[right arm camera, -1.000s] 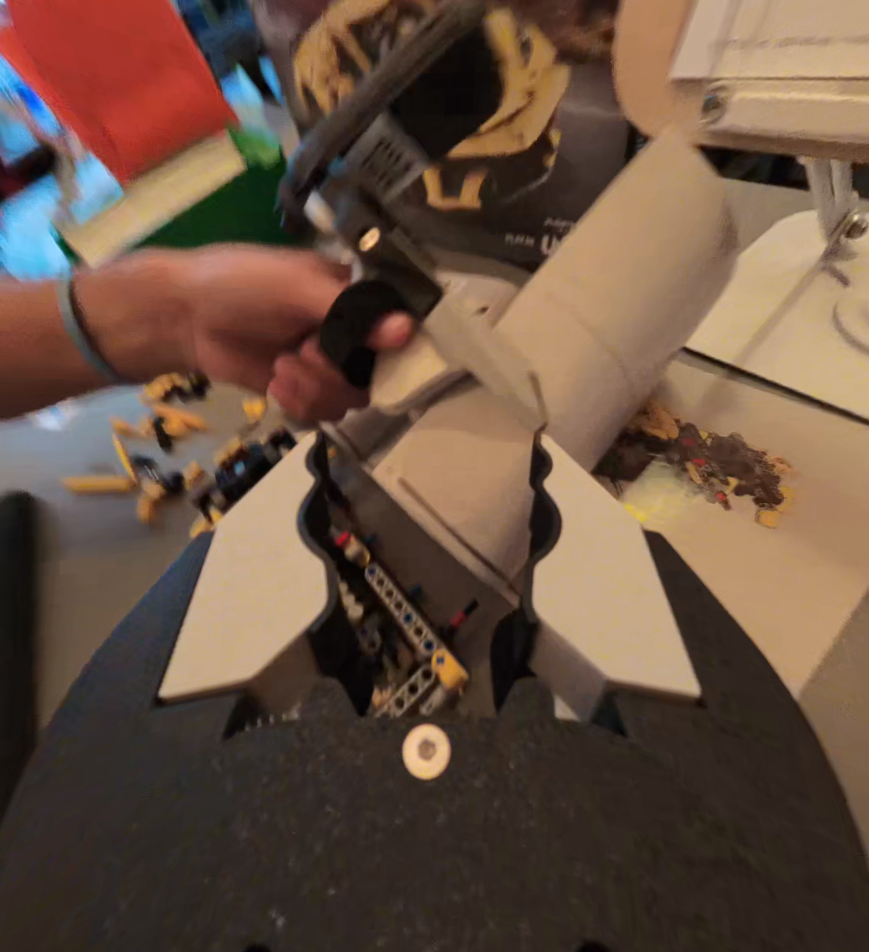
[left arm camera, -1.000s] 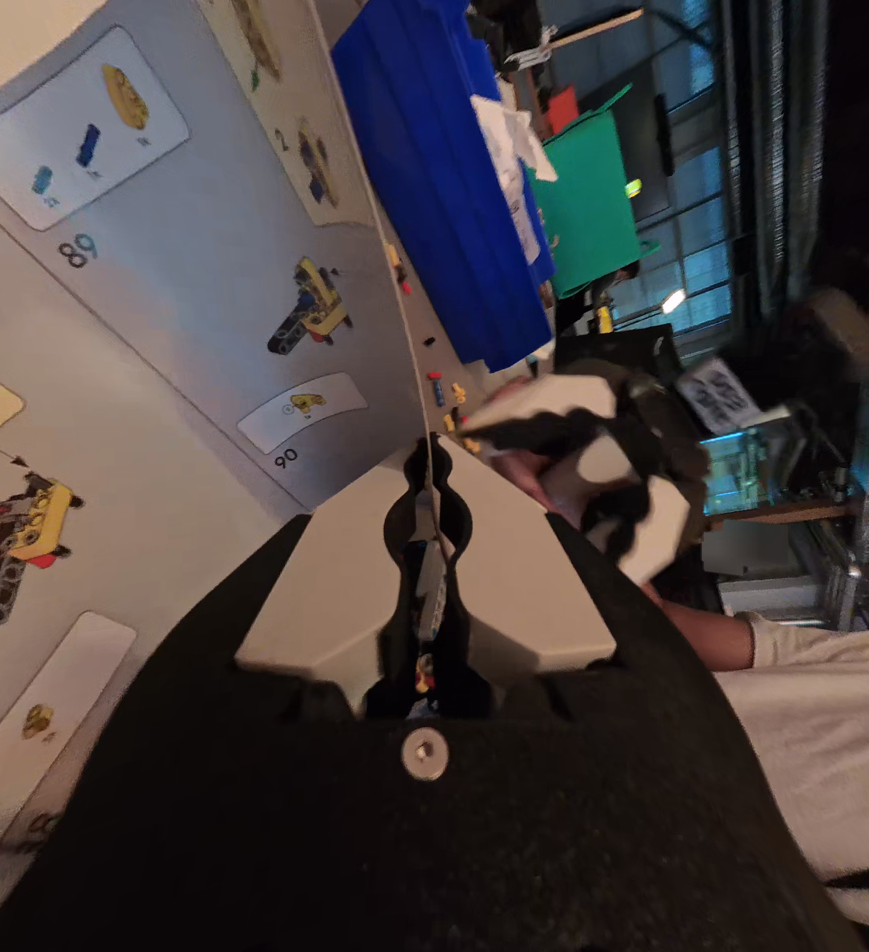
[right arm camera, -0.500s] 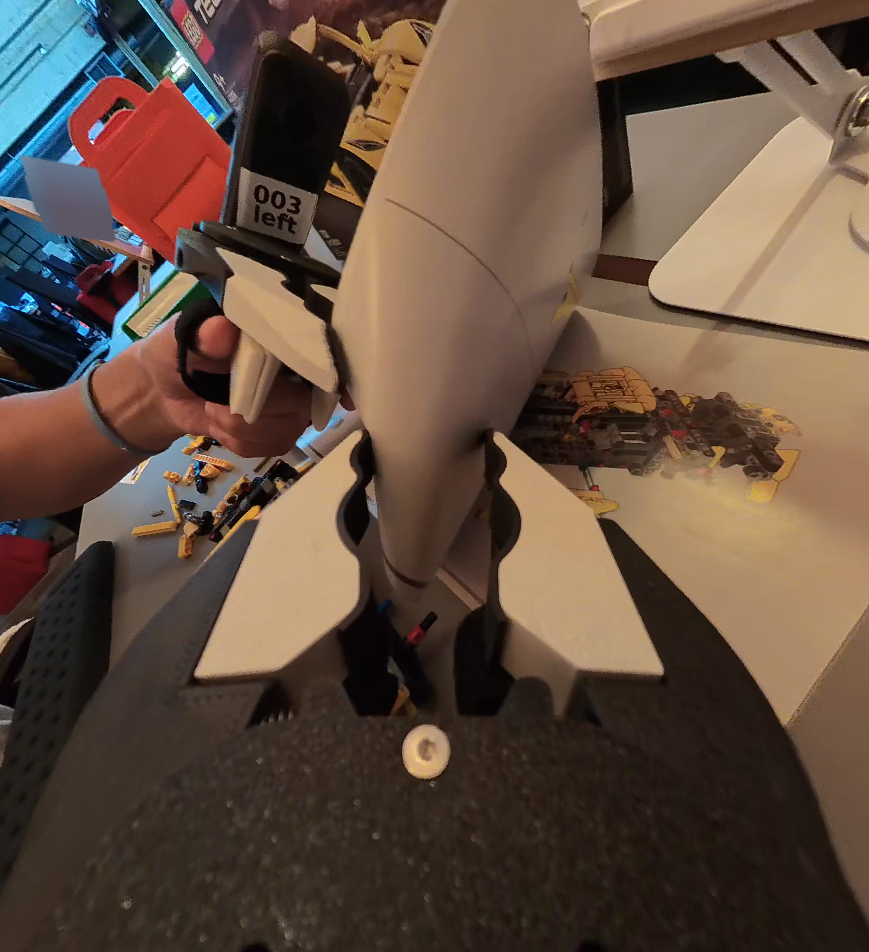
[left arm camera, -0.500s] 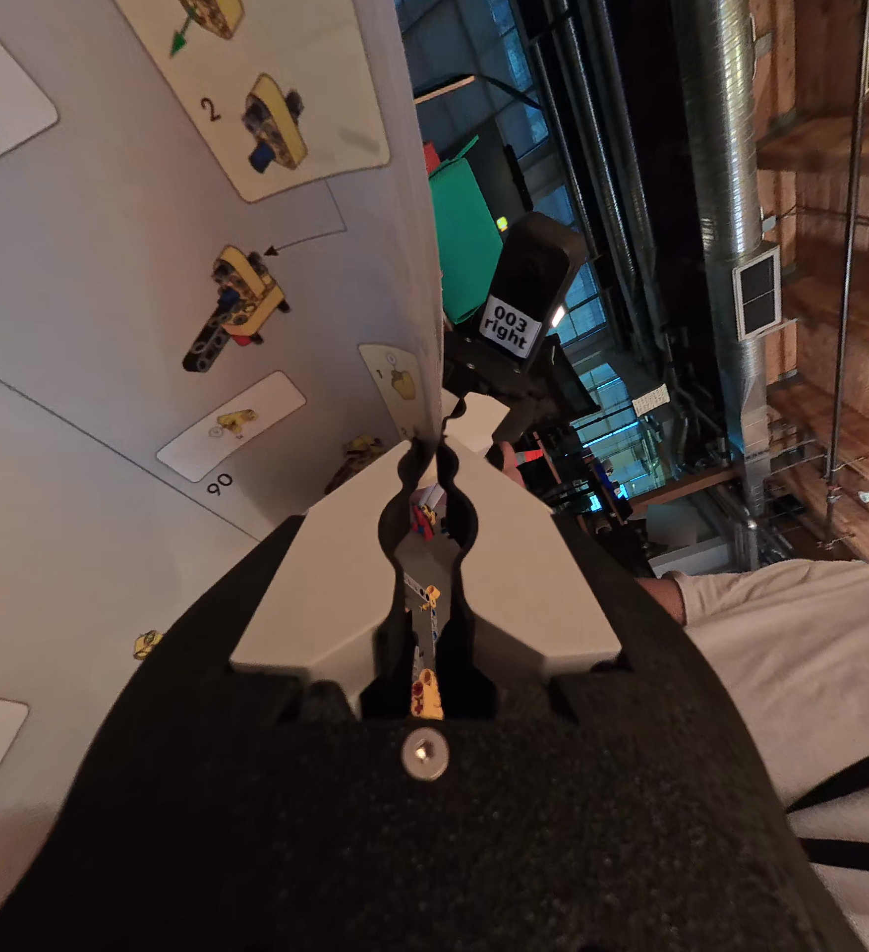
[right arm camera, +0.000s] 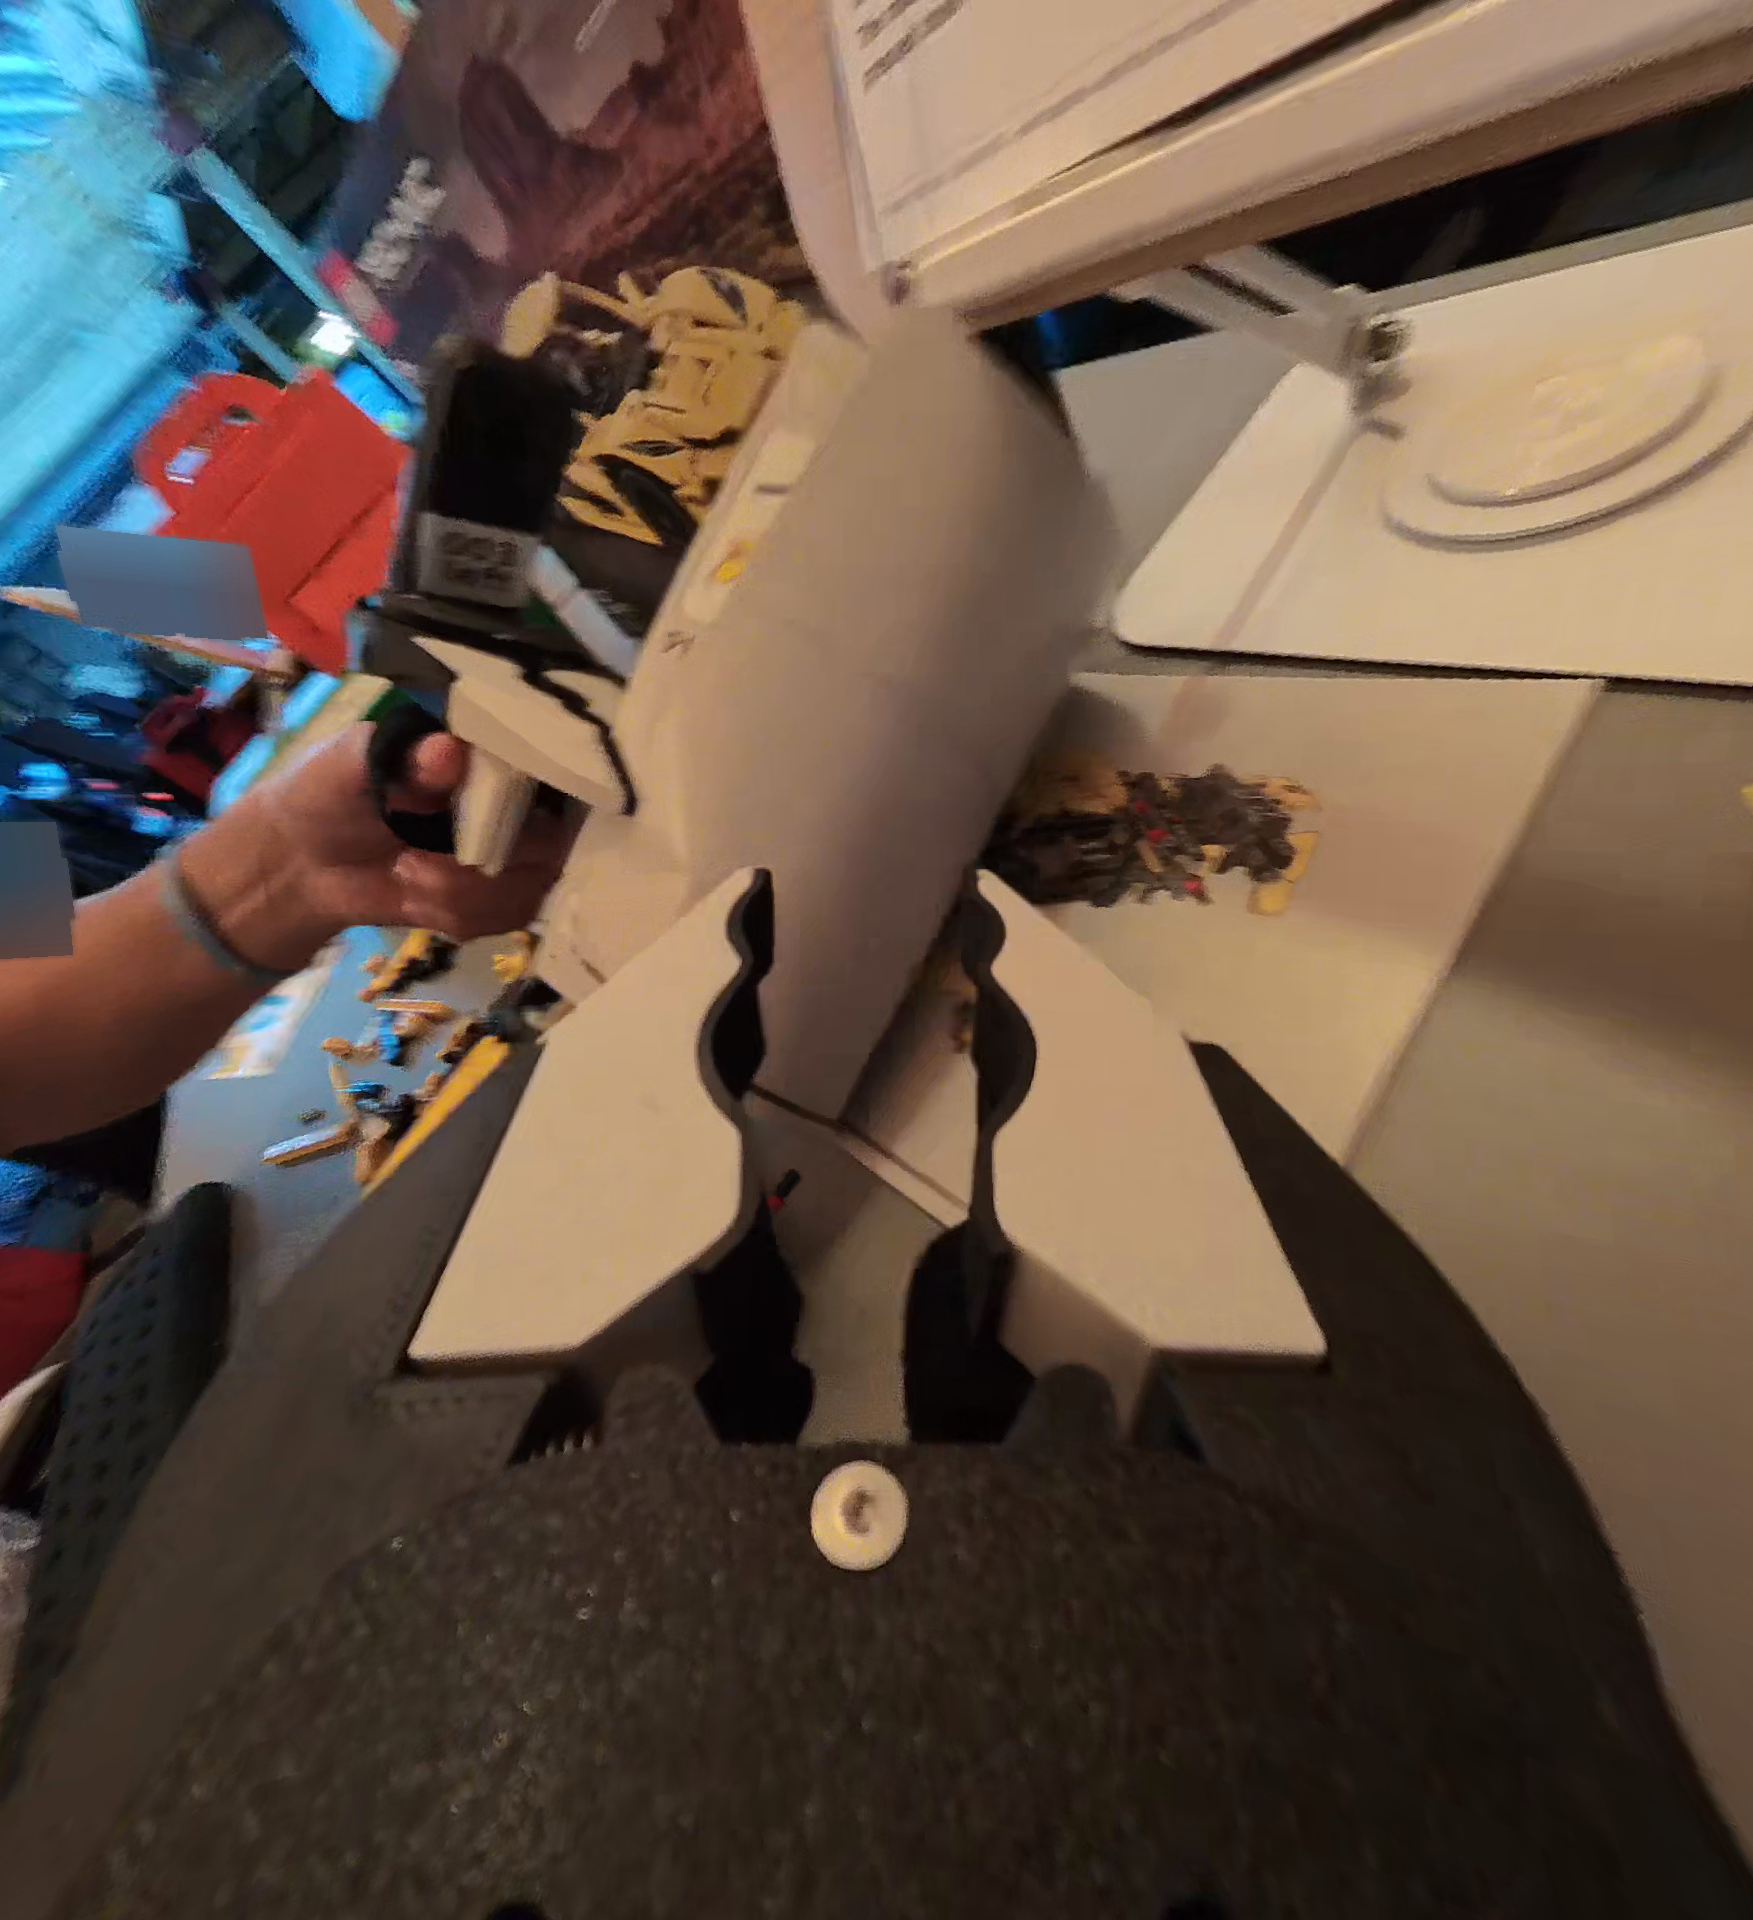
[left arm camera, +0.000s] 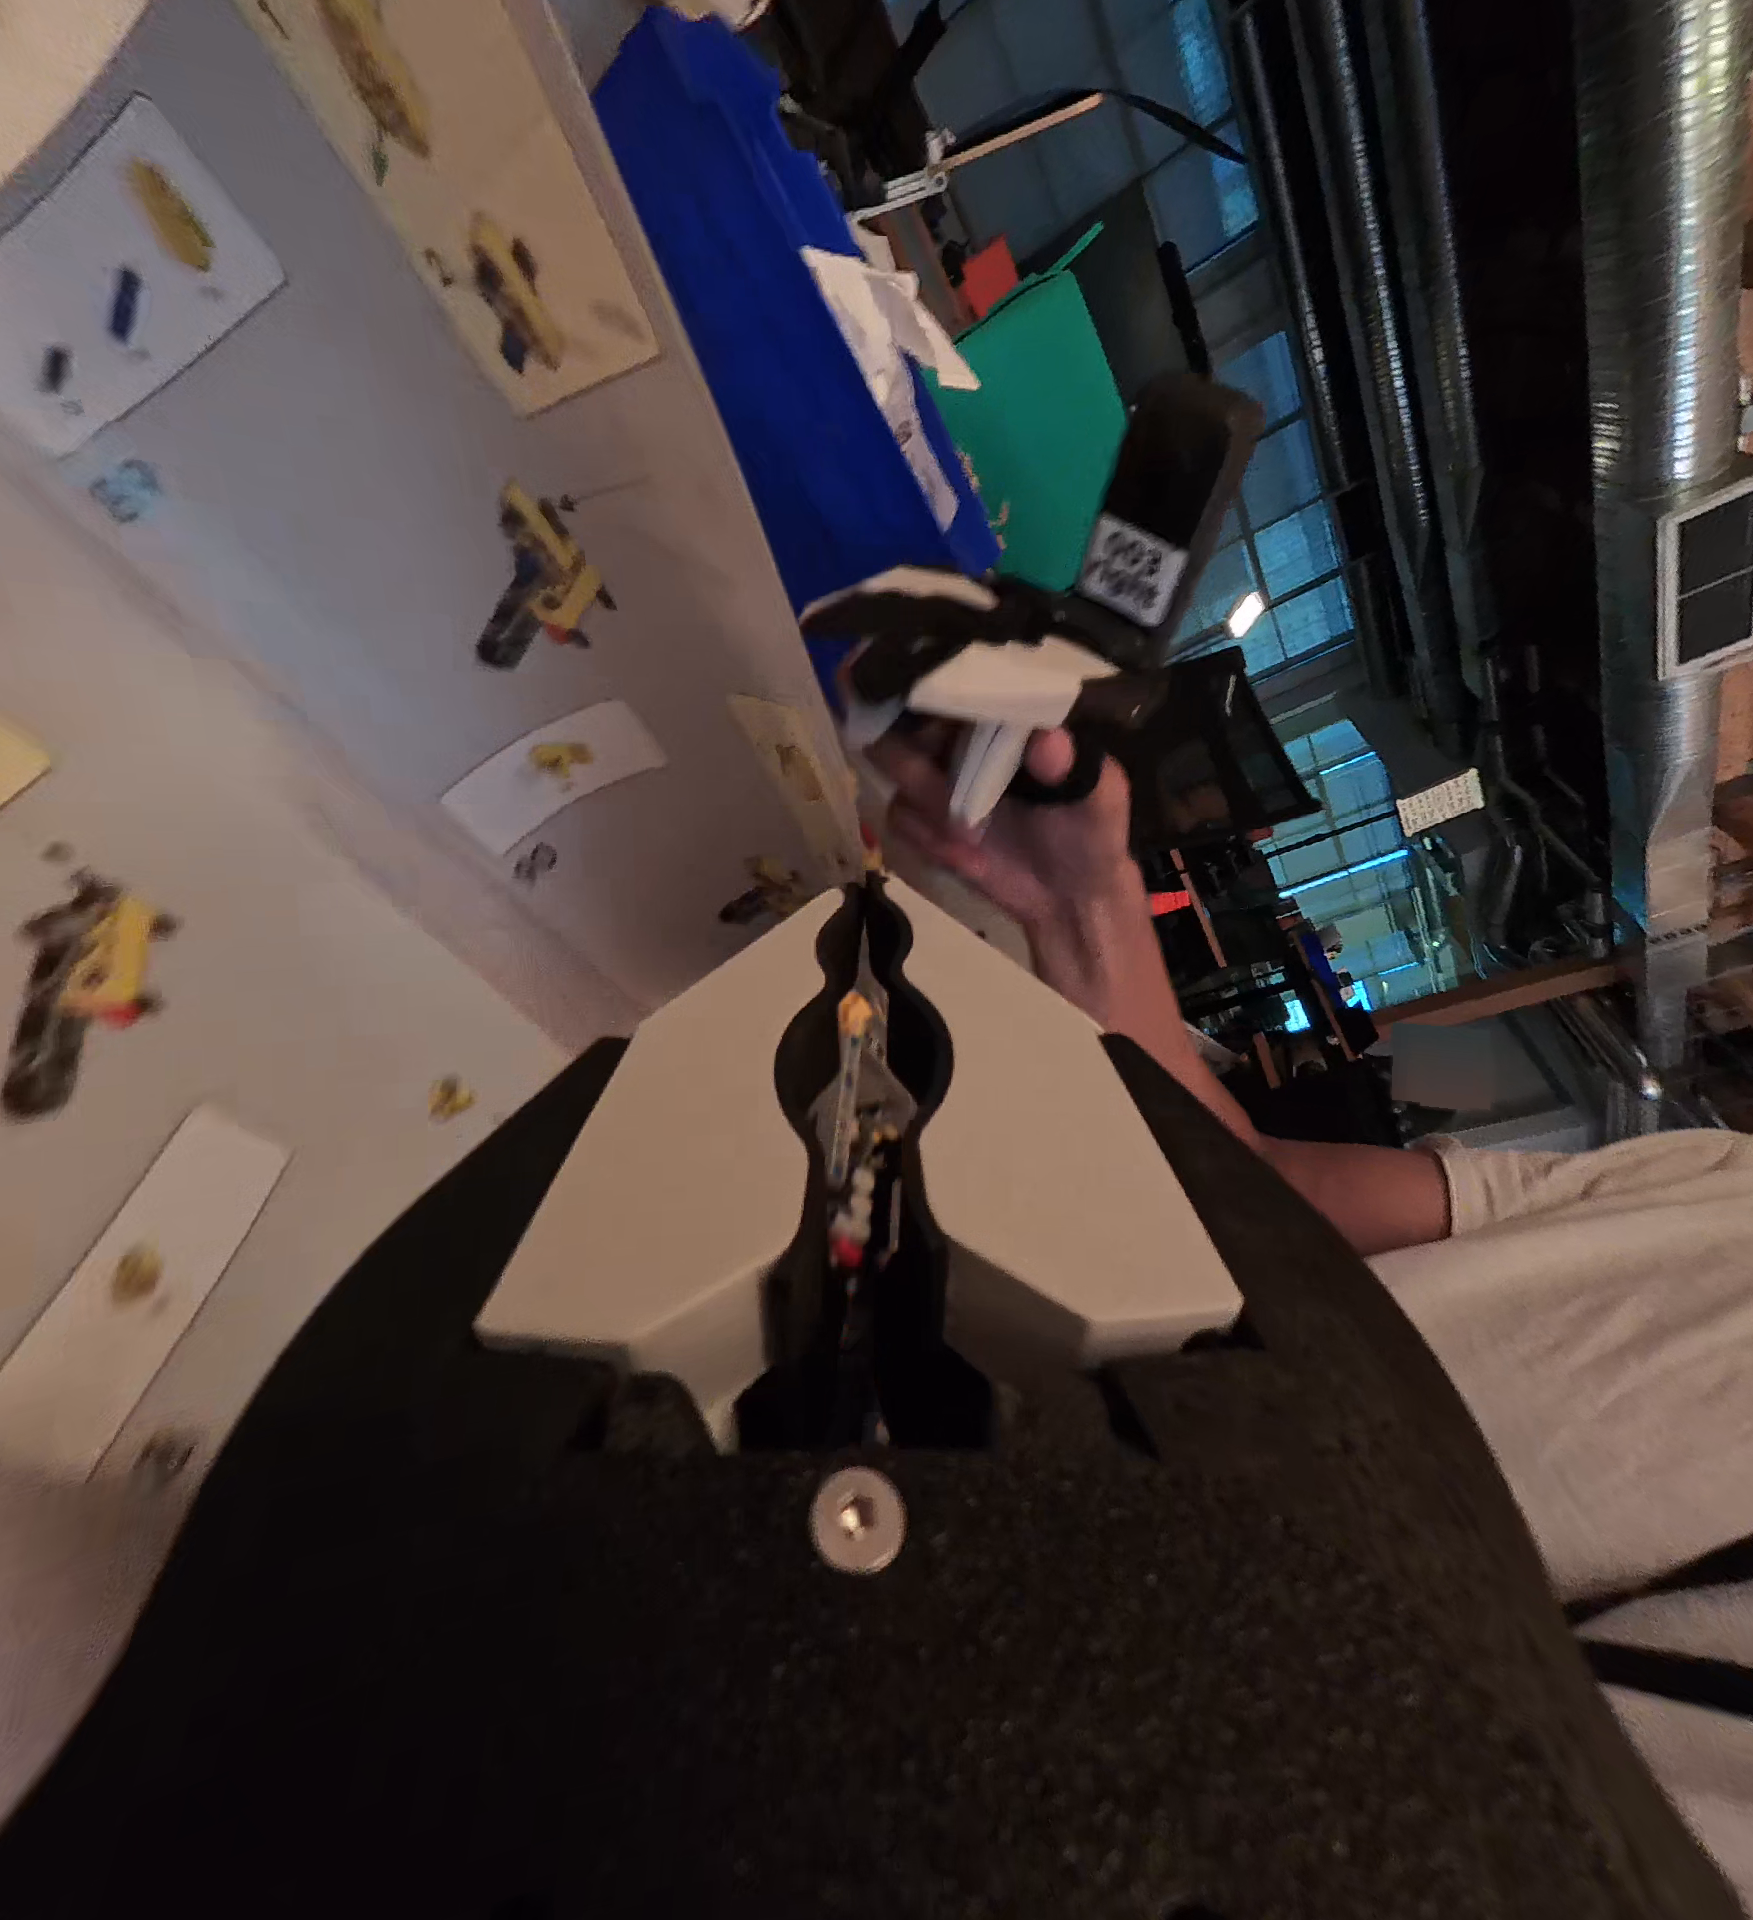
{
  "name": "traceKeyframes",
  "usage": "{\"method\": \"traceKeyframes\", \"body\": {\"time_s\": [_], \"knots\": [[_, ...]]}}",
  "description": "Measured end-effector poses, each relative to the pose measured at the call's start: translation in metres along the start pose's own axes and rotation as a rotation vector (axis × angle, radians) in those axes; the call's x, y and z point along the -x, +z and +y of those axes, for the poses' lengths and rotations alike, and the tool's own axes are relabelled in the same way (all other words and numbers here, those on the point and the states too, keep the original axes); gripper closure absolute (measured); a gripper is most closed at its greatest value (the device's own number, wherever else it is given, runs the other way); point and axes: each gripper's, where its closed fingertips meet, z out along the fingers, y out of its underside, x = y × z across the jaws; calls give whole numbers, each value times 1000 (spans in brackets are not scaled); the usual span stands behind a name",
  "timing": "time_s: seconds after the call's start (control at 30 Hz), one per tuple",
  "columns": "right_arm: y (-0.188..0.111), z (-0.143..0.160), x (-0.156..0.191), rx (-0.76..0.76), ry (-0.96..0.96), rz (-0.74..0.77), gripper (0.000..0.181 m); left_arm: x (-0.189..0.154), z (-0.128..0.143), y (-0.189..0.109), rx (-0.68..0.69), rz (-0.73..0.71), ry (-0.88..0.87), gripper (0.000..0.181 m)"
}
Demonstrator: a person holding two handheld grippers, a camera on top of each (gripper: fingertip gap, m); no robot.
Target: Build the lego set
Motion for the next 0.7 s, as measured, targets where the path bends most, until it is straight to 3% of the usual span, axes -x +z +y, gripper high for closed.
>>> {"method": "traceKeyframes", "body": {"time_s": [0.07,0.13,0.2,0.27,0.33,0.47,0.7], "knots": [[-13,-9,-1,-4,-96,82,145,4,8,-20,5,-13,-10,181],[-9,-17,19,10,-197,91,146,7,12,-37,-3,-18,-37,181],[18,-13,49,65,-282,50,136,9,10,-46,-35,-8,-55,181],[54,8,63,183,-326,19,106,5,4,-46,-65,37,-73,181],[82,23,64,236,-273,-35,100,-1,1,-42,-81,81,-82,181],[90,27,56,227,-227,-71,131,-6,3,-35,-74,79,-44,181],[71,26,49,196,-188,-94,145,-4,5,-29,-60,54,-10,181]]}}
